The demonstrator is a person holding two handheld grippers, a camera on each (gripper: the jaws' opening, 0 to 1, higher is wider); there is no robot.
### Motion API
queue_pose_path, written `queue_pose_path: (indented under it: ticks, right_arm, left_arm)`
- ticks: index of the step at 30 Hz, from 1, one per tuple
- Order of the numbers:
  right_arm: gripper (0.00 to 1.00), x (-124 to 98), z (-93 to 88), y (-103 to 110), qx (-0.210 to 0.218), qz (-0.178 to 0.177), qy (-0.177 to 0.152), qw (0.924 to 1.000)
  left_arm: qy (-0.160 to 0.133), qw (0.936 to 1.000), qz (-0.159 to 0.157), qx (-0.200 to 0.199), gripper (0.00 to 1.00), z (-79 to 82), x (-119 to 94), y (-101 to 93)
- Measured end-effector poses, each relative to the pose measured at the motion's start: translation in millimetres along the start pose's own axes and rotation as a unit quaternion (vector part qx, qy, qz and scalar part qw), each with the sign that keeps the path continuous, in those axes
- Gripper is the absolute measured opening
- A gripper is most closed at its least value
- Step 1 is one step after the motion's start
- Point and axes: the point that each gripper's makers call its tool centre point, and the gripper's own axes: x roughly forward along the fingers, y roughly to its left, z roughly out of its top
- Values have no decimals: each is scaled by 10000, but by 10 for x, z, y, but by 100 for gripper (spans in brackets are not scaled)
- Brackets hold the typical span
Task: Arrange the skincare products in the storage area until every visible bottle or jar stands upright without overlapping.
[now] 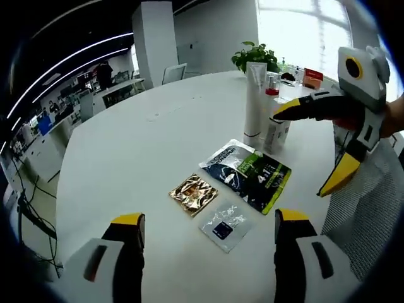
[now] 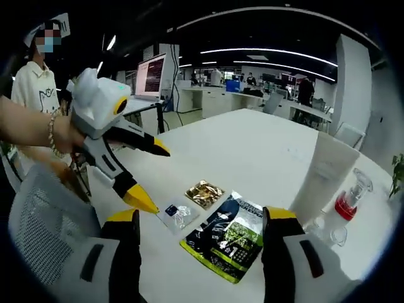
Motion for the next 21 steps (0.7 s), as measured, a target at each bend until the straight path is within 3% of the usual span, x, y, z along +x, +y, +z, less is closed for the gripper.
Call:
queue_pose_path:
  ticks: [5, 16, 21]
  right_arm:
    - [91, -241, -135, -166, 222, -259, -5, 9994]
    - [99, -660, -422, -573, 686, -752, 39, 9948]
    - [99, -870, -511, -777, 904, -1082, -6, 9900]
  left_arm:
    - [-31, 9999, 83, -142, 92, -52, -79, -64]
    - [-250, 9981, 194, -536, 97, 14, -354, -252]
    - [-333, 9967, 330, -664, 99, -50, -472, -179]
